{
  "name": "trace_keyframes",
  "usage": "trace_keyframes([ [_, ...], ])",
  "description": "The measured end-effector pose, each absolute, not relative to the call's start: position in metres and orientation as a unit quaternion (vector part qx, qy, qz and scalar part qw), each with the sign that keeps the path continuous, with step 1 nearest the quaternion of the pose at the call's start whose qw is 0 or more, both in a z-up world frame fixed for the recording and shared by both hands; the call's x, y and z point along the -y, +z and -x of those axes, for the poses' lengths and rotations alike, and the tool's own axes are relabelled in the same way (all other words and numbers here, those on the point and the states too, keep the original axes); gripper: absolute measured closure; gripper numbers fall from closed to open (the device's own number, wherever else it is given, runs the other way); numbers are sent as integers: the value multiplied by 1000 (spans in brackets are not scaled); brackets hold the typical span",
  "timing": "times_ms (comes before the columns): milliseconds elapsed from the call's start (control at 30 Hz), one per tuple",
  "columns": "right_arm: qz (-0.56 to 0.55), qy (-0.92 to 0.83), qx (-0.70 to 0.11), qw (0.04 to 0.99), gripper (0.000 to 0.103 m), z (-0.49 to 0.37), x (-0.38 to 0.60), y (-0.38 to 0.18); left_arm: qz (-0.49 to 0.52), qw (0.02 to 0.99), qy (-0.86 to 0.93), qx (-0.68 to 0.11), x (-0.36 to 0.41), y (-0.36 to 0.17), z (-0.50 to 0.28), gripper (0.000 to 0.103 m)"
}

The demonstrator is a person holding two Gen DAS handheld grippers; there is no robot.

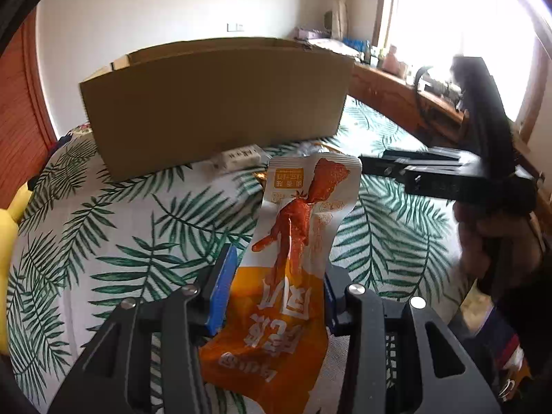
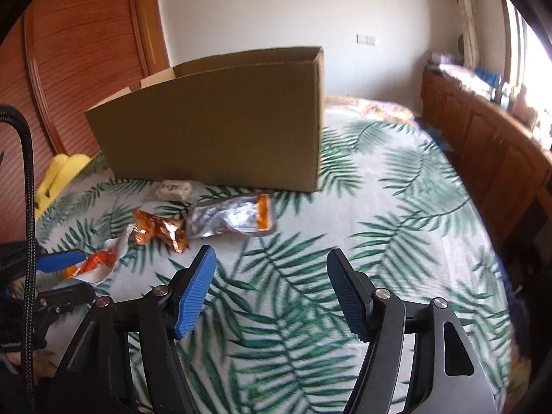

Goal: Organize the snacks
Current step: 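Grasp the orange packet with left gripper while right gripper grasps silver foil pouch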

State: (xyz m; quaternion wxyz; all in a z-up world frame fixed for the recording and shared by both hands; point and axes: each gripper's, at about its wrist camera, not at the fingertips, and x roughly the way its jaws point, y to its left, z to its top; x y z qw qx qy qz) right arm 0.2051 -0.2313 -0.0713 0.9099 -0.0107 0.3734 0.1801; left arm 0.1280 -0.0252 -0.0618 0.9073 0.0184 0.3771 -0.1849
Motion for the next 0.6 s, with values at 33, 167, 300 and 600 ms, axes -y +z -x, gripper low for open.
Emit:
trace_keyframes([
  [33, 7, 181, -378, 908, 34, -207, 229, -72, -15, 908, -184, -375, 23, -60, -128, 61],
  [167, -13, 193, -396, 898, 40, -217, 216, -76, -2, 913, -177, -366, 16, -55, -128, 60],
  [300, -29, 202, -410, 889, 44, -224, 204, -78, 10, 917, -169, -361, 6, -52, -129, 60],
  [600, -76, 177, -421, 887, 47, -245, 198, -80, 28, 922, -154, -355, -11, -49, -123, 60],
])
